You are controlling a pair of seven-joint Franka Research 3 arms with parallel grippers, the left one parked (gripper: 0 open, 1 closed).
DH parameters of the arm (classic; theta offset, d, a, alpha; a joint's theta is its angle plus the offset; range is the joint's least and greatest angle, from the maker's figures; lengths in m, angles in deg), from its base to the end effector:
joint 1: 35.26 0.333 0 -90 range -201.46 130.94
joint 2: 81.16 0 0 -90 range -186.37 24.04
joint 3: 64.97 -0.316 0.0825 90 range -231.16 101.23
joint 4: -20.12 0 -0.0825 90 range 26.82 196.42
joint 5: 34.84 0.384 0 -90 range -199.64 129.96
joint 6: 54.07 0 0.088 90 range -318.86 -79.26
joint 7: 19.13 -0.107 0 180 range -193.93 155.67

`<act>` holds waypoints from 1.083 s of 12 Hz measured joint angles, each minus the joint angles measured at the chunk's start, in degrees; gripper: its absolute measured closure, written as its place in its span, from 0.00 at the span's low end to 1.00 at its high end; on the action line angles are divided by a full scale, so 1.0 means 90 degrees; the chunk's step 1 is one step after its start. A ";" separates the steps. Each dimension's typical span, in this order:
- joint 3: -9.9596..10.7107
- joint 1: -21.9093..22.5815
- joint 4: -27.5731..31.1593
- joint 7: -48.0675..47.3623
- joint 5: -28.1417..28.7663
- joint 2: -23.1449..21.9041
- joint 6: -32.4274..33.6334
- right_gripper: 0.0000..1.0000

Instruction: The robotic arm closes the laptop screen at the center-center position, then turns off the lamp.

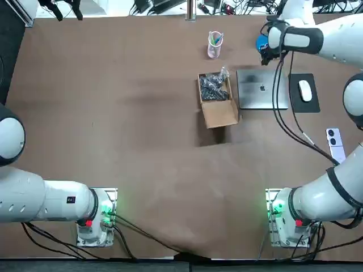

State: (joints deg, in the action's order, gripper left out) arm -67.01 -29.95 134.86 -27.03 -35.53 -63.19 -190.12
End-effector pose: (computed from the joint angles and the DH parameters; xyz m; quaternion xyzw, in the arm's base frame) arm 0.6033 0.0769 0.3067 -0.9996 0.0016 -0.0288 0.0050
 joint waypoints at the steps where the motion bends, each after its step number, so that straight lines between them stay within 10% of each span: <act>1: -0.0006 0.0022 -0.0105 0.0000 -0.0175 -0.0060 0.0146 0.98; 13: -0.0024 0.0599 -0.1269 -0.1681 -0.1671 0.0128 0.0750 0.98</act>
State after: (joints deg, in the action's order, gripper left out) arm -67.22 -24.55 123.44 -42.16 -50.57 -62.04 -183.37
